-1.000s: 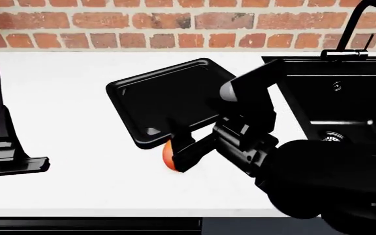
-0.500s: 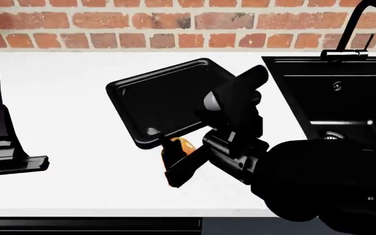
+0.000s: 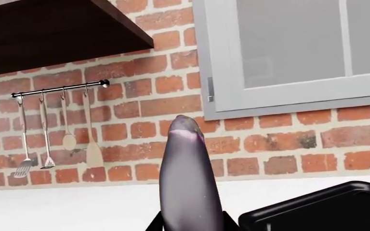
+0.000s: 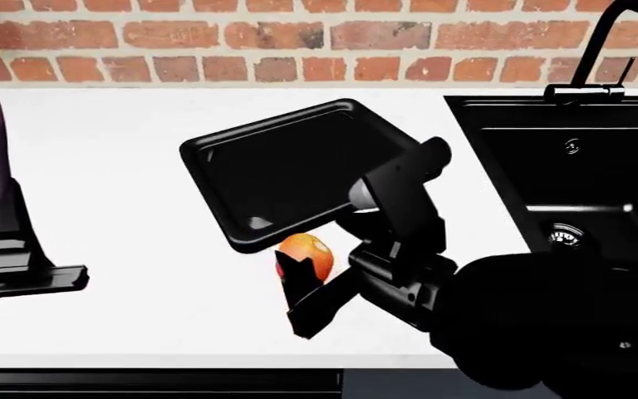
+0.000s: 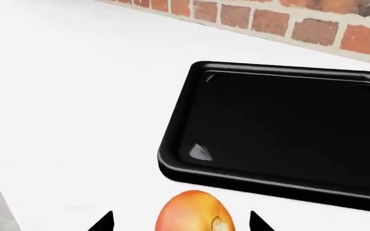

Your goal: Pick up the fruits and vegetables and place them in the sink. Turn on the sink faucet to wash them. Then turn the sink off and put them in the tray.

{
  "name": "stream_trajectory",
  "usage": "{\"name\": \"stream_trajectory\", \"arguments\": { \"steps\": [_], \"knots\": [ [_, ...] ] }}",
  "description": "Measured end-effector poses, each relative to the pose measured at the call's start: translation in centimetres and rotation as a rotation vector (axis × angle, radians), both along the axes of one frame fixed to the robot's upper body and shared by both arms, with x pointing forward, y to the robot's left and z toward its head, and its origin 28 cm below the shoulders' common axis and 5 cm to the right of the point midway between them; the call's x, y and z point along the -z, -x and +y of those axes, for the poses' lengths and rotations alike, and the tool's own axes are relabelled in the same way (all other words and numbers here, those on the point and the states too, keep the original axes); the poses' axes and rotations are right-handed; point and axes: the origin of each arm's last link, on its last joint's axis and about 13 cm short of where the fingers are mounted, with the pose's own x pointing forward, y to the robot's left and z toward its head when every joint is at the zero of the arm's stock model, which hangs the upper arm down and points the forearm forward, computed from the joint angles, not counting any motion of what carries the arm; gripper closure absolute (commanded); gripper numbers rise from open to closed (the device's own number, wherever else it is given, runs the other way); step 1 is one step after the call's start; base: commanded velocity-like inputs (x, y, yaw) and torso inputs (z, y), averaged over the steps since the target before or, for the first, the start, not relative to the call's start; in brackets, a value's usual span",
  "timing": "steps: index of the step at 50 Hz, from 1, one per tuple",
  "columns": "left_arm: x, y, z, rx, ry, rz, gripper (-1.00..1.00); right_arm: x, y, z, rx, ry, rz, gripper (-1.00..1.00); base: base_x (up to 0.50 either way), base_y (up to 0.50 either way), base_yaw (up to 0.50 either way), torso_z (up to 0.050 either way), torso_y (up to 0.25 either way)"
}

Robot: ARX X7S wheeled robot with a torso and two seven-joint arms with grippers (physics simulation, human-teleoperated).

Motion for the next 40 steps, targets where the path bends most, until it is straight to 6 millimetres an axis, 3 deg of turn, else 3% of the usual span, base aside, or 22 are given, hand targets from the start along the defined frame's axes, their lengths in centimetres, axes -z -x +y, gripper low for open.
{"name": "stream_trajectory", "arguments": {
  "steps": [15,40],
  "knots": [
    [0.1,-0.1,-0.1,0.007,0.0,0.0,1.0,2.2,-1.3,-0.1,0.01,-0.005,0.065,-1.0,0.0,0.0,0.0,0.0,0.0],
    [0.3,-0.3,-0.3,0.025,0.016,-0.001,1.0,4.3,-3.2,0.6,-0.006,-0.004,0.096,-1.0,0.0,0.0,0.0,0.0,0.0]
  ]
}}
